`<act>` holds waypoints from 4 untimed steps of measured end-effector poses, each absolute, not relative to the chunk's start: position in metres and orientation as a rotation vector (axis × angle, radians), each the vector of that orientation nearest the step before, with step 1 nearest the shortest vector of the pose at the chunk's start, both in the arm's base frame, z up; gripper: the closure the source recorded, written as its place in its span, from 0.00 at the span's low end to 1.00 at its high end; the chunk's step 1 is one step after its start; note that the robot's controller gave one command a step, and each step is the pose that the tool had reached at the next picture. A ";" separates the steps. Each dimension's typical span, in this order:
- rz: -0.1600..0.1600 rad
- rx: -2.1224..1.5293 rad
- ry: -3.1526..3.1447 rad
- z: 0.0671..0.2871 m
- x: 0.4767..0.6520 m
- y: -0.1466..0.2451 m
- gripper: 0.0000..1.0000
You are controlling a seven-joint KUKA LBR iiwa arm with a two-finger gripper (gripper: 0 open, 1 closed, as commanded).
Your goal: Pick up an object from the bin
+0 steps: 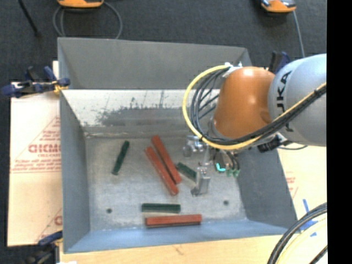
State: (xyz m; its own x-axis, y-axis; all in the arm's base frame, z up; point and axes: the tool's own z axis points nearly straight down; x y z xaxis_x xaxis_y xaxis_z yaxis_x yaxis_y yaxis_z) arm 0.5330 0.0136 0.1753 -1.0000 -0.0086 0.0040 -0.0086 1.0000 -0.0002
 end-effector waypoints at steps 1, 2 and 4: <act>0.002 0.582 -3.090 0.070 0.600 -0.015 0.00; -0.003 0.628 -3.080 0.070 0.565 0.002 0.00; 0.001 0.102 -3.146 0.071 0.569 -0.047 0.00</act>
Offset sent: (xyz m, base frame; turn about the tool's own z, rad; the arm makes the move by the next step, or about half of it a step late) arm 0.0658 -0.0267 -0.1053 -0.3662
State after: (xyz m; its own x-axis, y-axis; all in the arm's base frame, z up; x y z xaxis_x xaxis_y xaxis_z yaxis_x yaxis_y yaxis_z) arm 0.5694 -0.0469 0.0710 -0.9979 -0.0648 -0.0063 -0.0648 0.9979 -0.0010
